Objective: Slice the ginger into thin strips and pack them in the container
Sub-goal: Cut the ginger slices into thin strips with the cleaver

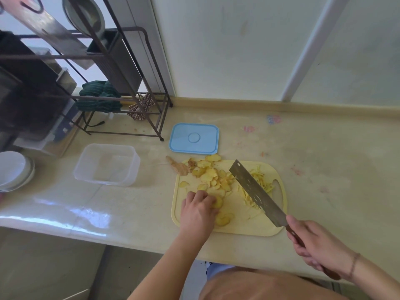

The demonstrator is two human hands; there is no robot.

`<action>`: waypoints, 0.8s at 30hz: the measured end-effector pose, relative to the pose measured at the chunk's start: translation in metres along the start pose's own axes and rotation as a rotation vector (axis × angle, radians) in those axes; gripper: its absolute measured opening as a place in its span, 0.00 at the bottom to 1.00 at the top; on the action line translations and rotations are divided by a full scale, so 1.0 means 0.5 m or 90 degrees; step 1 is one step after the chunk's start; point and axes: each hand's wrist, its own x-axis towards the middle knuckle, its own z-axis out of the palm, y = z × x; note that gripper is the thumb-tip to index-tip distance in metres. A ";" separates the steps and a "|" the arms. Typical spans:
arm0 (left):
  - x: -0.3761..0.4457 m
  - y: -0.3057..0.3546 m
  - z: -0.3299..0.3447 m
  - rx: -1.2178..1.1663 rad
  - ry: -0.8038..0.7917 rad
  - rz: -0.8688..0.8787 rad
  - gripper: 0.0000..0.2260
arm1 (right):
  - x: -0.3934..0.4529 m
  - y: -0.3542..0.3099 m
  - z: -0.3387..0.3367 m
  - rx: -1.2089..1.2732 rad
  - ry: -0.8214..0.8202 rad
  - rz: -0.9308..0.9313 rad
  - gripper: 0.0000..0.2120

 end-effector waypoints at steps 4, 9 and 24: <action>0.009 0.012 0.000 0.053 0.036 0.033 0.04 | -0.003 0.003 -0.005 0.017 0.015 -0.010 0.33; 0.038 0.067 0.000 -0.029 0.134 0.045 0.04 | -0.008 0.009 -0.015 0.048 0.023 -0.010 0.34; -0.046 0.000 0.010 -0.036 0.093 0.088 0.13 | -0.013 0.026 -0.023 0.083 0.042 -0.020 0.37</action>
